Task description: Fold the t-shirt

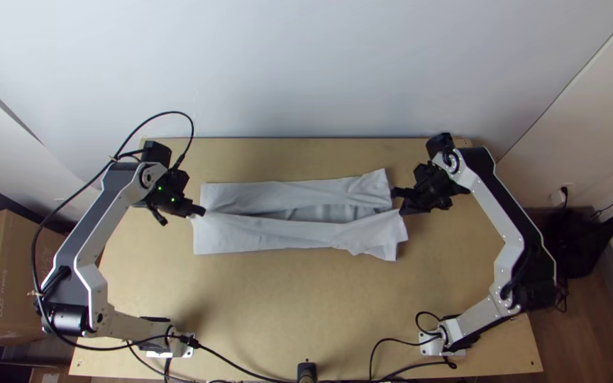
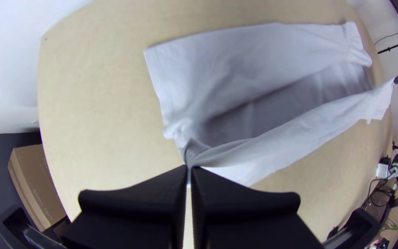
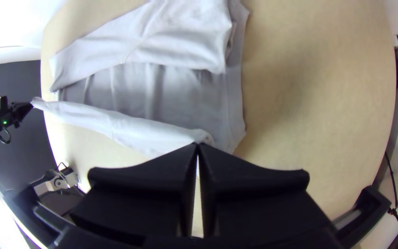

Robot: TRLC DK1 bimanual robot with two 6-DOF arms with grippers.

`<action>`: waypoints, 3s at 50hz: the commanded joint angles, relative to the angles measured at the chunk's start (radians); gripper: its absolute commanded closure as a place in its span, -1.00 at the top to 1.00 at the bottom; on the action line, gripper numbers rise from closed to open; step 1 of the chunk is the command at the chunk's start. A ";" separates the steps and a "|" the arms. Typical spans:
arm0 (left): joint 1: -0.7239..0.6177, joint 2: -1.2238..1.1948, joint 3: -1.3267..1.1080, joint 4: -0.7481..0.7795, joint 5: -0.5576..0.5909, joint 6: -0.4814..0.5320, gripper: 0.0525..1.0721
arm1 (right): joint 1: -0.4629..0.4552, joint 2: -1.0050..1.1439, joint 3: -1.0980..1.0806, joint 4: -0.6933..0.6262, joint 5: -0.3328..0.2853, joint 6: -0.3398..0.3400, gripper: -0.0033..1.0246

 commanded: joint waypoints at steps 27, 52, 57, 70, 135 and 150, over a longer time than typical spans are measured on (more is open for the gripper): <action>0.057 0.325 0.322 0.045 0.006 -0.037 -0.94 | -0.002 0.415 0.462 0.007 0.030 0.047 -0.95; 0.044 0.359 0.253 0.126 0.086 -0.101 -0.94 | 0.017 0.675 0.669 0.038 0.048 0.111 -0.95; 0.044 0.325 0.179 0.188 0.108 -0.100 -0.34 | 0.018 0.691 0.669 0.066 0.082 0.113 -0.91; 0.098 0.255 0.076 0.303 0.121 -0.117 0.91 | 0.000 0.546 0.555 0.297 0.183 0.151 0.92; 0.181 0.213 -0.297 0.548 0.579 -0.324 0.91 | -0.192 -0.107 0.226 0.435 -0.665 0.565 0.92; 0.113 0.195 -0.340 0.663 0.422 -0.382 -0.83 | -0.192 -0.144 0.210 0.435 -0.666 0.565 0.92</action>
